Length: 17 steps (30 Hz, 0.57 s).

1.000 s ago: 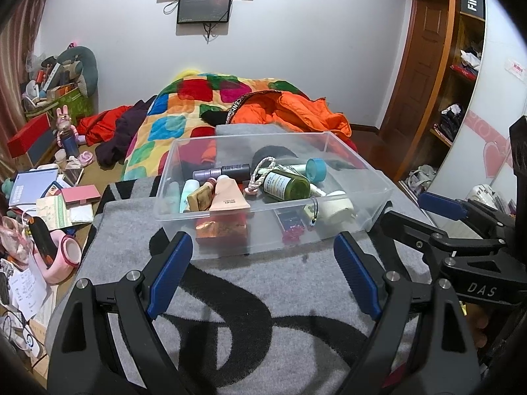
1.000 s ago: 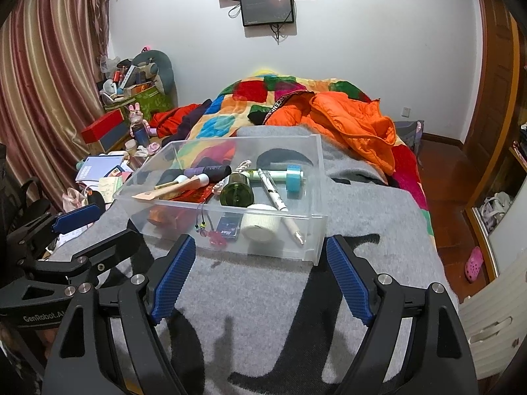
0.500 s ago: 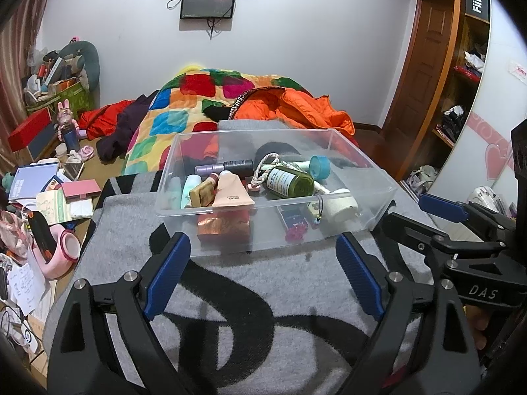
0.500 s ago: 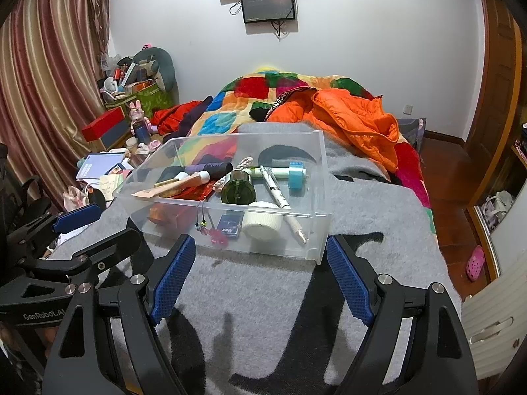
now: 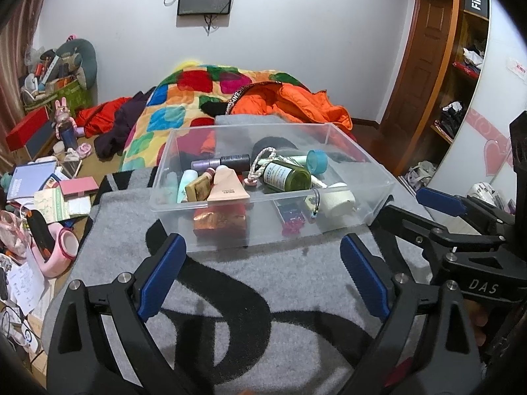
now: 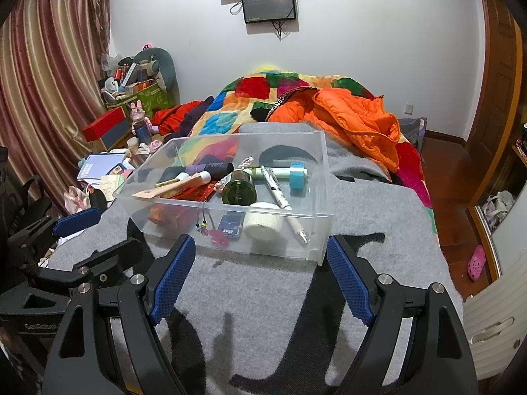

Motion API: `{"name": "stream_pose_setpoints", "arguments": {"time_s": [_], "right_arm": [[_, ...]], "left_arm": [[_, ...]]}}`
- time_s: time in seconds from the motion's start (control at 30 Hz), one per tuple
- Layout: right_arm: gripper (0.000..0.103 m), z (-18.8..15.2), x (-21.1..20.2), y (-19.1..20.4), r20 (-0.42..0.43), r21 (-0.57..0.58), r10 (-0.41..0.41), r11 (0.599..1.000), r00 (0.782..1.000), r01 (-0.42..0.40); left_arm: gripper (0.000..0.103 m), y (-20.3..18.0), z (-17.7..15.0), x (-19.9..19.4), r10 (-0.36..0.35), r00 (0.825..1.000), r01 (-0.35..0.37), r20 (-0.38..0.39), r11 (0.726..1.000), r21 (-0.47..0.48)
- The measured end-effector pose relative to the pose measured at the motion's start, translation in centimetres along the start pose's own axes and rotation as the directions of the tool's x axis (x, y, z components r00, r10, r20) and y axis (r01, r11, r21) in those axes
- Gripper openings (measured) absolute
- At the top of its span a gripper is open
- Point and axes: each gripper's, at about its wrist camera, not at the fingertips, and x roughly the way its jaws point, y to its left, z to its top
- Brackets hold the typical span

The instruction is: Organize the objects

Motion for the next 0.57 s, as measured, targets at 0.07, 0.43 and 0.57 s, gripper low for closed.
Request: {"name": "stream_pose_setpoints", "arguments": {"time_s": [0.07,0.43,0.57], "right_arm": [[0.08,0.04,-0.05,0.0,0.004,-0.001,-0.001,1.0,1.0,0.001],[0.08,0.07,0.26,0.21,-0.003,-0.009,0.016,1.0,1.0,-0.016],[0.08,-0.08,0.33,0.41,-0.007,-0.012,0.019,1.0,1.0,-0.019]], "left_arm": [[0.096,0.22,-0.01,0.0,-0.004,1.0,0.004,0.001,1.0,-0.013],[0.096,0.76,-0.23,-0.57,0.008,1.0,-0.007,0.018,0.999,-0.042],[0.096,0.87,-0.19,-0.68,0.013,1.0,-0.012,0.02,0.999,-0.051]]}}
